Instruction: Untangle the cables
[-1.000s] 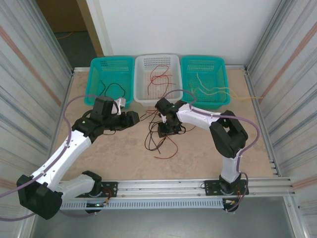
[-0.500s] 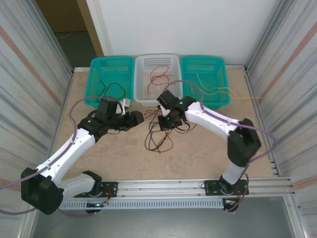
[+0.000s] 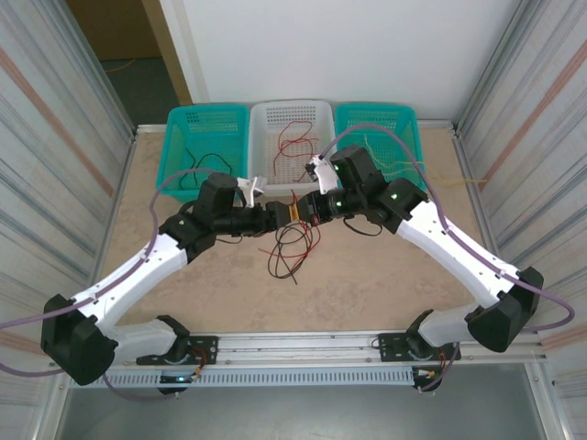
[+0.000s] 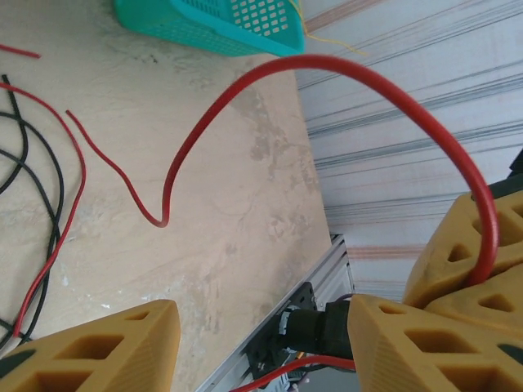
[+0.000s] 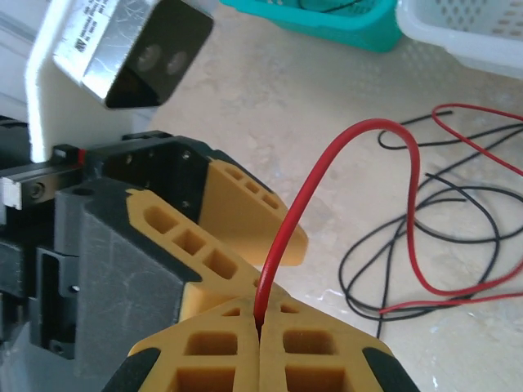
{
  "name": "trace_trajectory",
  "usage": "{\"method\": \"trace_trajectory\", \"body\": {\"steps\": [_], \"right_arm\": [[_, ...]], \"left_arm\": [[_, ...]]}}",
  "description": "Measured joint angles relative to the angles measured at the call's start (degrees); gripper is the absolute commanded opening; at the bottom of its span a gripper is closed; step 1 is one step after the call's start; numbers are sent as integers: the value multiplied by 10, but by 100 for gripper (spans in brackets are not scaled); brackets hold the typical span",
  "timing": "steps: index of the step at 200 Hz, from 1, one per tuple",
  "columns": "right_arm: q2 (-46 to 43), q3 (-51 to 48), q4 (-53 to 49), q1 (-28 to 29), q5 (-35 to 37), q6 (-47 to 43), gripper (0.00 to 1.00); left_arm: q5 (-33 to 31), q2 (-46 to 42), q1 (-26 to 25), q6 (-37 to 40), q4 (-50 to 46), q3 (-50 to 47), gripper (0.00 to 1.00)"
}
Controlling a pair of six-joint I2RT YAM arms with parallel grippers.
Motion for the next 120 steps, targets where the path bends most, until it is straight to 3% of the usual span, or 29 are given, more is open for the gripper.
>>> {"method": "trace_trajectory", "body": {"steps": [59, 120], "right_arm": [[-34, -1, 49, -3, -78, 26, 0], [-54, -2, 87, -3, -119, 50, 0]], "left_arm": [[-27, 21, 0, 26, -2, 2, 59], [-48, 30, 0, 54, 17, 5, 40]]}}
